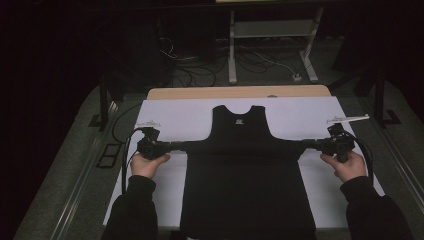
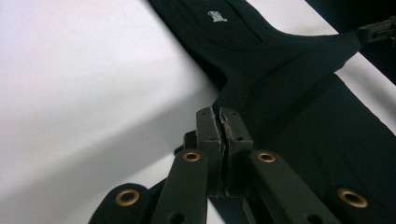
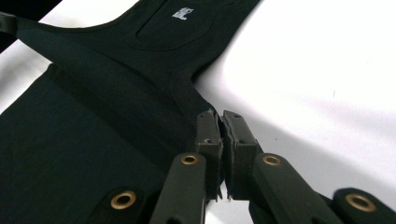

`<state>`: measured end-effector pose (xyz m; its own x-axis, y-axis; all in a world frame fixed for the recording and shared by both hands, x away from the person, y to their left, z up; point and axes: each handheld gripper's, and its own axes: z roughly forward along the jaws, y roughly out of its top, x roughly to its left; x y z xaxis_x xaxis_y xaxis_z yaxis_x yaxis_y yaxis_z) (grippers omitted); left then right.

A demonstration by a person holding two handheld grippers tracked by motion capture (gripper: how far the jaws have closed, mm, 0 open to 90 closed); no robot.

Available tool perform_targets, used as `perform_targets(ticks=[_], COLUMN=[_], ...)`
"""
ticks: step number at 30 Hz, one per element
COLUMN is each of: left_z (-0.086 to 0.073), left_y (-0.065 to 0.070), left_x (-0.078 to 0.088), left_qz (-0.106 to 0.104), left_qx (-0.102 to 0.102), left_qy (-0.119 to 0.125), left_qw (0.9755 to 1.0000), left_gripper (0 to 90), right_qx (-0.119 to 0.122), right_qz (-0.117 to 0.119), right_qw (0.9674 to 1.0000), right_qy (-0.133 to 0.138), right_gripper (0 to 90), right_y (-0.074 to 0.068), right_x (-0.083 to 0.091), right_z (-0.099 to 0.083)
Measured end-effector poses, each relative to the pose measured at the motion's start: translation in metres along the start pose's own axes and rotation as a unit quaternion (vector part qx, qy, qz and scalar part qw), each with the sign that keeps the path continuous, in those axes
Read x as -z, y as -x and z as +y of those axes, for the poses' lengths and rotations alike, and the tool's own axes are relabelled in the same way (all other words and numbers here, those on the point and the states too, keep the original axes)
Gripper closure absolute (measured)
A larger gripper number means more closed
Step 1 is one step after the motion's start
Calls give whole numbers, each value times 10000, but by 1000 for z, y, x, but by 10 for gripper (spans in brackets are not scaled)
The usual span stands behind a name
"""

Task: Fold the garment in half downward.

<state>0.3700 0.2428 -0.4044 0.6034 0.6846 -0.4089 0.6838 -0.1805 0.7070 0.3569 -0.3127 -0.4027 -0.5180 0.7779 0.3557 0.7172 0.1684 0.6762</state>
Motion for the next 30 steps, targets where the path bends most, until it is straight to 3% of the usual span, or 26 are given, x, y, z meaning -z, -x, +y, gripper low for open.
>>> perform_targets(ticks=[19, 30], left_z=[-18, -30], left_y=[12, 15], left_x=[10, 8], left_qz=[-65, -182], left_qx=[-27, 90], left_qy=[-307, -602], left_qw=[9995, 9980], left_gripper=[869, 869], right_qx=[0, -57], right_qz=[109, 117], right_qw=[9998, 9987], right_qy=[-181, -500], right_gripper=[847, 846], right_y=[-10, -12], right_x=[10, 7], right_z=[-20, -32])
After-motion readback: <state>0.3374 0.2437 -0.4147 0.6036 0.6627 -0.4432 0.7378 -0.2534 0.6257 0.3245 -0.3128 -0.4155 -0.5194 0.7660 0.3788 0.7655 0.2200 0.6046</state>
